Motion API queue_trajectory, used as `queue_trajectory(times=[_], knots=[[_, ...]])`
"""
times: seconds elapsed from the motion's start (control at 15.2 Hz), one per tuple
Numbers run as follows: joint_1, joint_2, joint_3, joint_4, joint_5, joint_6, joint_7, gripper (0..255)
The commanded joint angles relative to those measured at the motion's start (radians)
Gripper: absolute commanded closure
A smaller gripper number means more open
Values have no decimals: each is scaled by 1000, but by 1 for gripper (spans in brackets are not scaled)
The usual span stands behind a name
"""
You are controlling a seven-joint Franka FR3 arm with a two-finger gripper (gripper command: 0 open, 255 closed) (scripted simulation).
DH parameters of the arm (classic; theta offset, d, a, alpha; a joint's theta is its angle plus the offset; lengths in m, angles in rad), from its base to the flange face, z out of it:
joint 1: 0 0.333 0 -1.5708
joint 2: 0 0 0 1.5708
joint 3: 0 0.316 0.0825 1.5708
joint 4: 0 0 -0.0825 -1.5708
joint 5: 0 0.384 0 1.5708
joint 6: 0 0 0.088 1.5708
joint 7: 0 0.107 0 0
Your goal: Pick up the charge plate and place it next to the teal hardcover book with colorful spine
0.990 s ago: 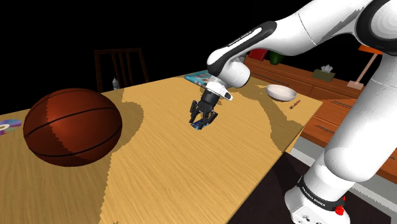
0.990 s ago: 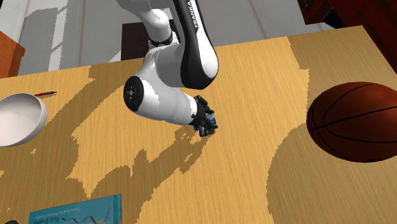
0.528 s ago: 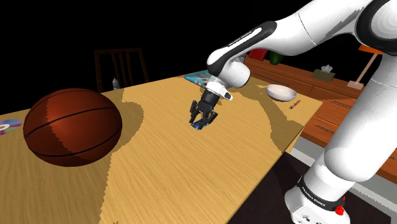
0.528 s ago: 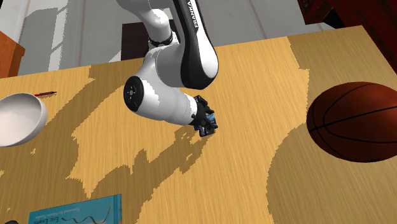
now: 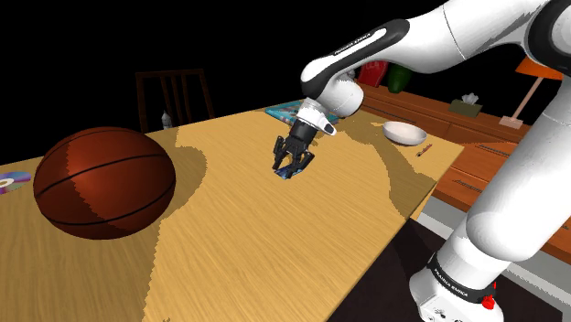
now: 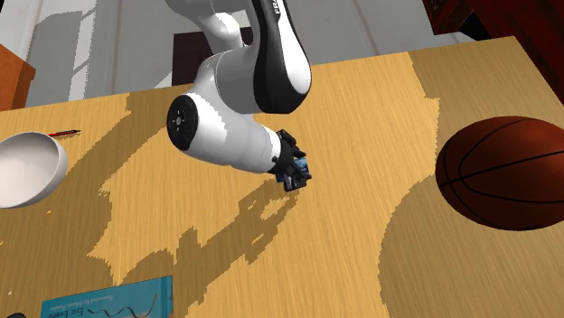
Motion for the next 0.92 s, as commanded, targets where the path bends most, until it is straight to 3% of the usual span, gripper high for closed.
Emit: queue_trajectory(times=[0.0,0.73,0.86], knots=[[-3,-20,-3,6,-11,-25,16,255],[-13,-98,-12,65,-57,-142,100,255],[-38,-83,-41,87,-75,-173,67,255]])
